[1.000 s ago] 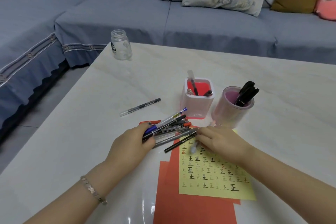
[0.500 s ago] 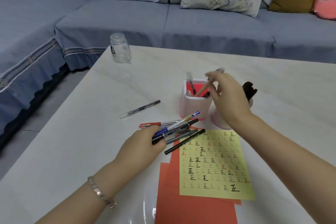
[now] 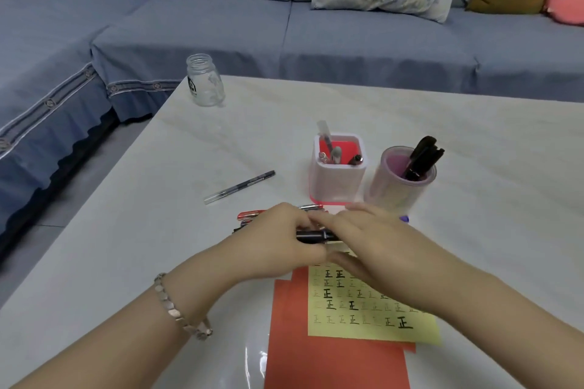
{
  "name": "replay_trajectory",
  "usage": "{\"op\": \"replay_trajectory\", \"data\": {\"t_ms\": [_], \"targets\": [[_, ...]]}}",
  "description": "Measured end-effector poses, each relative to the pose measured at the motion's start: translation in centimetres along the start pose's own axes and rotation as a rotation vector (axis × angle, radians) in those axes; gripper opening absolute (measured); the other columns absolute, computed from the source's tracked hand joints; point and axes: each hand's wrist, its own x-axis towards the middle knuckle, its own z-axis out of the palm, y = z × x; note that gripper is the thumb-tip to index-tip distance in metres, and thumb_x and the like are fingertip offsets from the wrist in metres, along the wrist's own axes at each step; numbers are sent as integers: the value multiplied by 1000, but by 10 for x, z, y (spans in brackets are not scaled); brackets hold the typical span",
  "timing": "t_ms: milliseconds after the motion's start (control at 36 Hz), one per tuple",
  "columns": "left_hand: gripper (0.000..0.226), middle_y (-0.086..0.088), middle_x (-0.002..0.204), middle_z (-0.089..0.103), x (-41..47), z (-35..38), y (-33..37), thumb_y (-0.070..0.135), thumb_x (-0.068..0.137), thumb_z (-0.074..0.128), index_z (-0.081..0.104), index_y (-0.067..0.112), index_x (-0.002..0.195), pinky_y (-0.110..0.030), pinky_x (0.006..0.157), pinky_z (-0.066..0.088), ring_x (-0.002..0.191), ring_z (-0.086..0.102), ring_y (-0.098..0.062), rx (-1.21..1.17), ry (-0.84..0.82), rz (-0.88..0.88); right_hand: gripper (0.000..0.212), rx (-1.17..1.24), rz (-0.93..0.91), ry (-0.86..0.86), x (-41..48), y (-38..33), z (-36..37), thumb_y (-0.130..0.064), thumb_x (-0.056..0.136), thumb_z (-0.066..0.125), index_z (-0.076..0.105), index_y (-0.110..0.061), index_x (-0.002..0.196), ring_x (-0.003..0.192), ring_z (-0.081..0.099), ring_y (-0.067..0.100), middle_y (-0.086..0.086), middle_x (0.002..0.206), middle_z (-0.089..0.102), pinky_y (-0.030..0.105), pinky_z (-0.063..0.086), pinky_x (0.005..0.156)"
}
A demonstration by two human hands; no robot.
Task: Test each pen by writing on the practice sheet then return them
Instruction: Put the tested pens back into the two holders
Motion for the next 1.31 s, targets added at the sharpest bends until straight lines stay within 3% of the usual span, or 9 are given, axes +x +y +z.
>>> {"op": "replay_trajectory", "data": {"t_ms": [83, 167, 250, 361, 611, 806, 1056, 1195, 1306], "targets": [[8, 2, 54, 55, 2, 1, 9, 16, 72, 73, 67, 18, 67, -24, 55, 39, 52, 48, -11, -144, 50, -16, 43, 283, 153, -39, -12, 7, 4, -35, 96, 41, 33, -35, 138, 102, 51, 8, -11, 112, 56, 22, 38, 85], [10, 1, 55, 57, 4, 6, 14, 7, 73, 76, 69, 9, 79, -16, 44, 38, 43, 46, -6, -471, 131, -41, 28, 552, 261, 33, -22, 10, 8, -31, 96, 42, 46, -43, 121, 83, 50, -2, -24, 86, 54, 17, 41, 76], [12, -3, 72, 69, 7, 14, 17, 5, 74, 73, 67, 9, 84, -15, 56, 48, 52, 55, -6, -680, 181, -44, 20, 924, 376, 111, -26, 8, 11, -31, 92, 44, 54, -44, 82, 56, 42, 3, -17, 61, 48, 20, 36, 57], [21, -2, 94, 72, 9, 29, 21, 8, 78, 70, 69, 16, 98, -19, 66, 51, 77, 65, -9, -755, 195, 15, 21, 1172, 438, 190, -27, 3, 8, -19, 95, 45, 56, -29, 80, 51, 41, 5, -14, 60, 51, 20, 37, 51], [16, 3, 53, 57, 15, 47, 35, 14, 94, 48, 58, 11, 83, -33, 63, 49, 52, 55, -15, -648, 296, 83, 19, 1195, 510, 239, -32, 2, 4, -17, 96, 45, 62, -14, 87, 56, 52, 4, -9, 63, 61, 16, 44, 58], [14, 6, 77, 69, 24, 44, 40, 13, 94, 48, 57, 18, 85, -20, 59, 50, 51, 53, -4, -626, 457, 143, 25, 603, 612, 318, -40, 23, 4, -30, 96, 33, 56, -34, 103, 100, 44, 1, -9, 99, 47, 8, 33, 81], [25, 6, 103, 64, 53, 5, 70, 10, 97, 44, 51, 33, 93, -9, 68, 45, 89, 61, -1, -418, 861, 563, 14, 604, 585, 780, -29, 72, -46, -21, 91, 49, 54, -32, 82, 73, 58, 6, 10, 95, 60, 8, 41, 64], [10, -2, 105, 62, 90, 6, 45, 27, 94, 47, 50, 37, 94, -33, 82, 52, 91, 61, -14, -153, 646, 307, 22, 641, 755, 767, -21, 81, -44, -21, 93, 47, 59, -14, 75, 84, 63, 23, 12, 87, 66, 30, 48, 71], [27, -4, 101, 59, 103, 9, 23, 21, 95, 49, 46, 27, 121, -32, 81, 45, 94, 55, -20, 208, 552, 235, 13, 498, 842, 648, -17, 87, -26, -20, 95, 44, 50, -12, 103, 81, 56, 20, 3, 90, 61, 25, 37, 59]]}}
